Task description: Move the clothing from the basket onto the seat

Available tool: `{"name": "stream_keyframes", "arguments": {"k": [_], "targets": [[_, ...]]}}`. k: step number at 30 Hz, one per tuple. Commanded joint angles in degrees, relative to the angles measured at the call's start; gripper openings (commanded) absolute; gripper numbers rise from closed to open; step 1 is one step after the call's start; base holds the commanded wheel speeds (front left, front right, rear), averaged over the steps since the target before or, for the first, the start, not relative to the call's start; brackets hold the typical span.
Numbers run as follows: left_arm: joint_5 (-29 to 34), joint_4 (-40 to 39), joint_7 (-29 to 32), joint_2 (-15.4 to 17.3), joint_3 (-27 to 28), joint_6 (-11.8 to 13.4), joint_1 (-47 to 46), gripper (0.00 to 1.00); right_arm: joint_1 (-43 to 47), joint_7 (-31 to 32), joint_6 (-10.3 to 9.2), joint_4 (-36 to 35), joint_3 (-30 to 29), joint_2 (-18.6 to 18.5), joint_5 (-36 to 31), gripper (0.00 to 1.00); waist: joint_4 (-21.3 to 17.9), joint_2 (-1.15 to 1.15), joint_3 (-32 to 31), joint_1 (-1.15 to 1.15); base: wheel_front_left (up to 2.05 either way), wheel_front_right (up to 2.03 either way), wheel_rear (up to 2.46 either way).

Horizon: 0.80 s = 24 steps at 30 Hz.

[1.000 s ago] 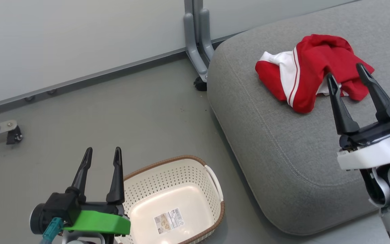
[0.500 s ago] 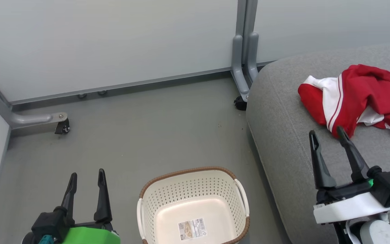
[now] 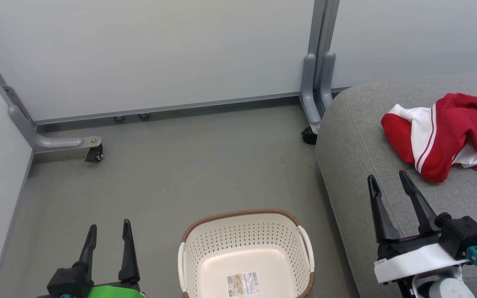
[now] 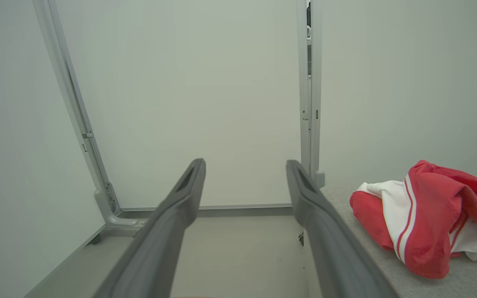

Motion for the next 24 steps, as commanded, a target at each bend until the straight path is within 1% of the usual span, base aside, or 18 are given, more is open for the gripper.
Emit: {"name": "stream_keyframes", "arguments": {"k": [1, 6, 9, 12, 15, 19, 22, 24], "targets": [[0.0, 0.1, 0.1, 0.2, 0.2, 0.2, 0.6, 1.00, 0.3, 0.0, -0.06, 0.2, 0.1, -0.2, -0.2, 1.00, 0.0, 0.00, 0.0, 0.00, 0.00, 0.00, 0.00], [1.4, 0.5, 0.1, 0.2, 0.3, 1.6, 0.5, 1.00, 0.0, 0.0, -0.06, 0.7, 0.1, -0.3, 0.4, 1.00, -0.1, 0.00, 0.2, 0.00, 0.00, 0.00, 0.00], [1.0, 0.6, 0.1, 0.2, 0.3, 1.5, 0.3, 1.00, 0.0, 0.0, -0.06, 0.9, 0.3, -0.3, 0.3, 1.00, -0.3, 0.00, 0.3, 0.00, 0.00, 0.00, 0.00], [0.3, 0.5, 0.1, 0.2, 0.4, 0.2, 0.5, 1.00, -0.2, 0.0, -0.06, 1.0, 0.5, -0.2, 0.4, 1.00, -0.5, 0.00, 0.3, 0.00, 0.00, 0.00, 0.00], [-0.1, -0.1, 0.1, 0.2, 0.9, -0.4, 0.8, 1.00, -0.2, 0.0, -0.06, 1.0, 0.5, -0.1, 0.5, 1.00, -0.6, 0.00, 0.3, 0.00, 0.00, 0.00, 0.00], [-1.7, 0.4, 0.1, 0.2, 1.6, 0.1, 1.1, 1.00, 0.0, 0.0, -0.06, 1.1, 0.7, -0.1, 0.6, 1.00, -0.7, 0.00, 0.4, 0.00, 0.00, 0.00, 0.00], [-0.9, 0.9, 0.1, 0.2, 1.9, 0.8, 0.9, 1.00, 0.1, 0.0, -0.06, 1.4, 0.7, 0.0, 1.0, 1.00, -0.6, 0.00, 0.4, 0.00, 0.00, 0.00, 0.00], [-2.1, 1.4, 0.1, 0.2, 1.8, 0.8, 0.8, 1.00, 0.2, 0.0, -0.06, 1.5, 0.6, 0.0, 1.1, 1.00, -0.6, 0.00, 0.4, 0.00, 0.00, 0.00, 0.00]]}}
